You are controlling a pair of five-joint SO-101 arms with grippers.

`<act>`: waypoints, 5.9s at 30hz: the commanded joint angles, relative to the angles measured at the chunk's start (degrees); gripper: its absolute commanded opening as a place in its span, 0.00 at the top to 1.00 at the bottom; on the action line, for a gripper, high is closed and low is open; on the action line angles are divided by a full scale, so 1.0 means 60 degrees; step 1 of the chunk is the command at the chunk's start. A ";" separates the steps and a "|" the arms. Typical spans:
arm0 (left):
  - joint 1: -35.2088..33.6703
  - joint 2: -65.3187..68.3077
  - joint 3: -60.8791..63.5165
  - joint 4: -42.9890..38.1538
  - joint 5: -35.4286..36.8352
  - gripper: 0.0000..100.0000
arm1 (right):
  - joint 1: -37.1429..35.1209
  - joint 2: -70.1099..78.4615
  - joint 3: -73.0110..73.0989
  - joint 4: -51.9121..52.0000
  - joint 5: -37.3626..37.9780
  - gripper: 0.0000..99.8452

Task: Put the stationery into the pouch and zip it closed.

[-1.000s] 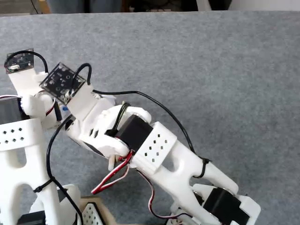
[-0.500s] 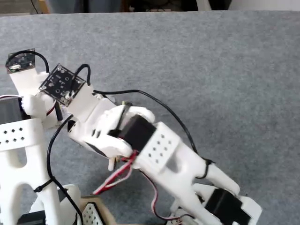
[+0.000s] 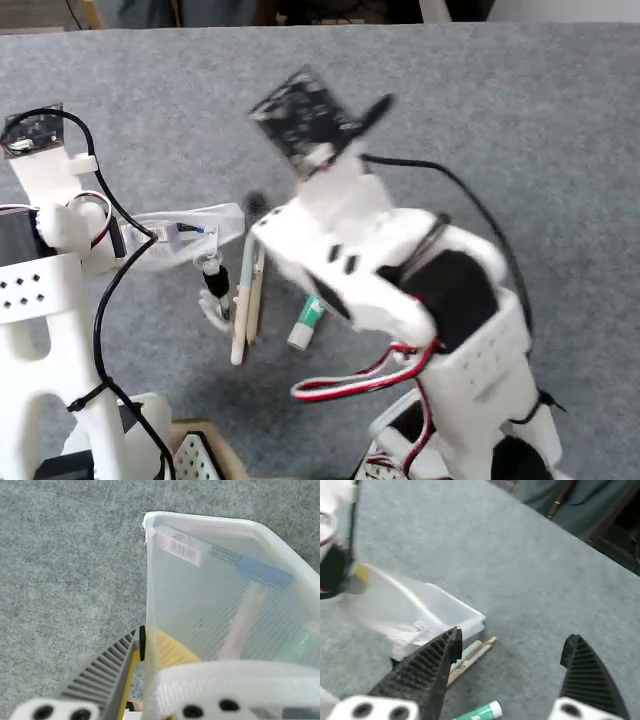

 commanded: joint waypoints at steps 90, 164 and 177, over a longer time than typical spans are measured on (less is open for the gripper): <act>-0.1575 0.0747 0.0652 0.0103 -0.0015 0.97 | 0.0557 1.4630 -0.6220 0.0220 -0.1509 0.95; -0.1575 0.0791 0.0667 0.0088 -0.0029 0.97 | -0.1128 0.3919 -1.0615 0.1817 0.0044 0.99; -0.1575 0.0791 0.0667 0.0103 -0.0029 0.97 | -0.2476 0.3216 -1.0557 0.1582 0.0044 0.99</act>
